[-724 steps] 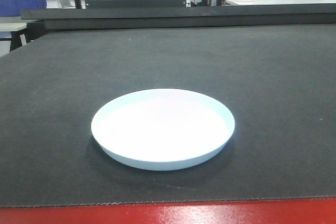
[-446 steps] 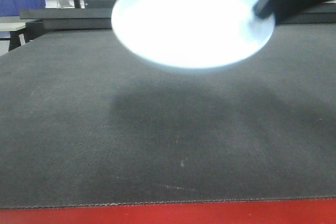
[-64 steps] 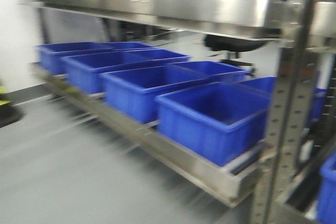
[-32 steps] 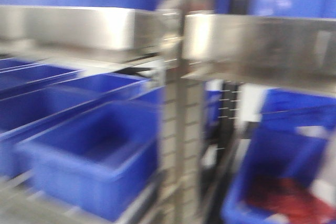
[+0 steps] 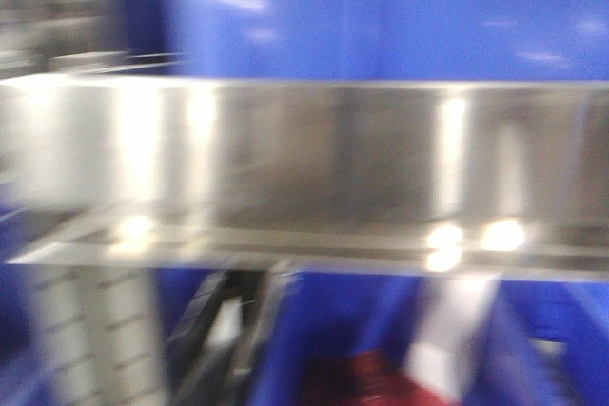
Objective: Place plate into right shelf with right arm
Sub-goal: 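Approach the shelf rack, holding the plate in the right gripper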
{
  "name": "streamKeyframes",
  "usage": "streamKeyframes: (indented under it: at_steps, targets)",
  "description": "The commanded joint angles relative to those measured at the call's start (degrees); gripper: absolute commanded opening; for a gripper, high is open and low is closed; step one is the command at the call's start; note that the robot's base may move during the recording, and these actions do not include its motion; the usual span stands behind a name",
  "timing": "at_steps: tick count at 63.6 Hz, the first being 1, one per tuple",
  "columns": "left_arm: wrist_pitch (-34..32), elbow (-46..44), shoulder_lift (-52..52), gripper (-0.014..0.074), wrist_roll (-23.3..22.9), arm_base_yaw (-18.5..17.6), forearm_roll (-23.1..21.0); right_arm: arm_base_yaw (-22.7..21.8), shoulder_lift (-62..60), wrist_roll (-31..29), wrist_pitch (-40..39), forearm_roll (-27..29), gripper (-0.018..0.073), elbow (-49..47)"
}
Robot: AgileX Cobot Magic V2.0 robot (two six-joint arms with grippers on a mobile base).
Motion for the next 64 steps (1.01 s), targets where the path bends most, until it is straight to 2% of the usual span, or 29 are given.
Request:
streamKeyframes:
  at_steps: [1, 64]
  targets:
    - [-5.1, 0.5, -0.3, -0.0047, -0.3, -0.1, 0.0, -0.2, 0.9, -0.3, -5.3, 0.1, 0.0056, -1.5]
    - [-5.0, 0.5, -0.2, -0.0047, -0.3, -0.8, 0.0, -0.2, 1.0, -0.3, -4.8, 0.1, 0.0056, -1.5]
